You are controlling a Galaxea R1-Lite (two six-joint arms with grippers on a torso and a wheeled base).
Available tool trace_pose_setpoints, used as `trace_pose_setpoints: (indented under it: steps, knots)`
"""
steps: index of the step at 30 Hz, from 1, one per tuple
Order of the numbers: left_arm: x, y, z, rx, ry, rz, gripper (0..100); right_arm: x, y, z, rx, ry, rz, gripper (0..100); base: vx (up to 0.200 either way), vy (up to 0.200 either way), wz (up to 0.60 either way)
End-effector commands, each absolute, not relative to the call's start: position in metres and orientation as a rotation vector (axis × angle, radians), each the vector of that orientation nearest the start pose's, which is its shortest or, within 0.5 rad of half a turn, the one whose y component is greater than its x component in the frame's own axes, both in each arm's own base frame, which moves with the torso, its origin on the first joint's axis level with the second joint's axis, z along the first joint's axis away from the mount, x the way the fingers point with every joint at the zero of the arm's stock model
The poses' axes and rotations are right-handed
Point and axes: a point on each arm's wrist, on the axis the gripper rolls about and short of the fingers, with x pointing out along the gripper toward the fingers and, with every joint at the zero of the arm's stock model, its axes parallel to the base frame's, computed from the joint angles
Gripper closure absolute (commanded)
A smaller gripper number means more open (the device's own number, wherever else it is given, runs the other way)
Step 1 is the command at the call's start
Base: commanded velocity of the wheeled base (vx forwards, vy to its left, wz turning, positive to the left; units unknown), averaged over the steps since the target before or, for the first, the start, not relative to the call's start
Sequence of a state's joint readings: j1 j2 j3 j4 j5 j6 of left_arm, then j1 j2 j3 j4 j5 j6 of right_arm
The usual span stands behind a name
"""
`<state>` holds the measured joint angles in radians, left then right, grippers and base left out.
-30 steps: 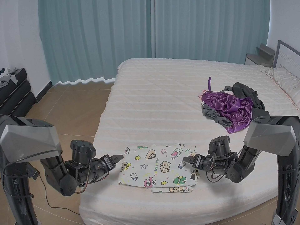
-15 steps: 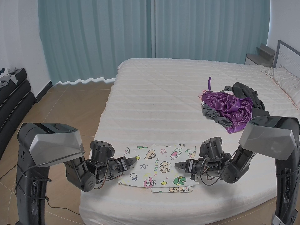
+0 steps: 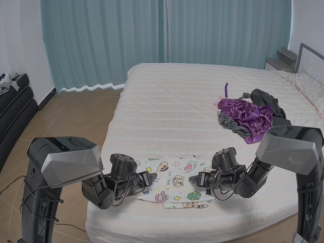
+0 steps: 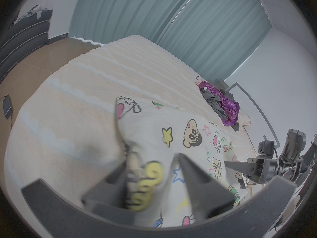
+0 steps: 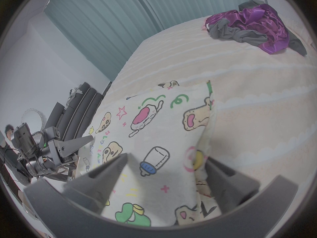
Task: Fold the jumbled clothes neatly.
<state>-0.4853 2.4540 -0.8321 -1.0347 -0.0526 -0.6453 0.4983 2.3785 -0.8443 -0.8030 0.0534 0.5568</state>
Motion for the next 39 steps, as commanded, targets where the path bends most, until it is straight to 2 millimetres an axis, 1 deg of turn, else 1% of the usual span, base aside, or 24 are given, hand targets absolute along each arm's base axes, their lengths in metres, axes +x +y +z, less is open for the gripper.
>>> trace_pose_setpoints:
  steps: [1,7,9,12,16,20,21,24,29,34,39]
  knots:
    - [0.338,-0.183,-0.045,-0.483,0.721,-0.323,100,0.328,0.181,-0.032,0.358,0.846,0.309,100,0.000,0.000,0.00]
    - [0.338,-0.183,-0.043,-0.503,0.719,-0.315,100,0.327,0.179,-0.026,0.381,0.834,0.296,100,0.000,0.000,0.00]
    - [0.337,-0.185,-0.041,-0.545,0.724,-0.304,100,0.324,0.177,-0.022,0.404,0.830,0.278,100,0.000,0.000,0.00]
    - [0.333,-0.189,-0.031,-0.609,0.713,-0.284,100,0.322,0.174,-0.017,0.450,0.815,0.215,100,0.000,0.000,0.00]
    - [0.334,-0.191,-0.028,-0.635,0.702,-0.270,100,0.315,0.169,-0.020,0.536,0.808,0.117,100,0.000,0.000,0.00]
    - [0.334,-0.191,-0.027,-0.637,0.701,-0.272,100,0.316,0.173,-0.016,0.614,0.763,0.137,100,0.000,0.000,0.00]
    - [0.332,-0.191,-0.028,-0.635,0.704,-0.272,100,0.314,0.176,-0.019,0.613,0.769,0.146,100,0.000,0.000,0.00]
    - [0.331,-0.190,-0.029,-0.633,0.711,-0.269,100,0.313,0.177,-0.021,0.609,0.773,0.150,100,0.000,-0.200,0.00]
    - [0.327,-0.190,-0.023,-0.633,0.707,-0.276,100,0.315,0.173,-0.016,0.619,0.758,0.147,100,0.000,-0.200,0.00]
    - [0.326,-0.191,-0.021,-0.634,0.704,-0.282,100,0.317,0.170,-0.015,0.625,0.754,0.138,100,0.000,-0.200,0.00]
    - [0.325,-0.191,-0.021,-0.634,0.704,-0.280,100,0.315,0.167,-0.009,0.629,0.746,0.138,100,0.000,-0.200,0.00]
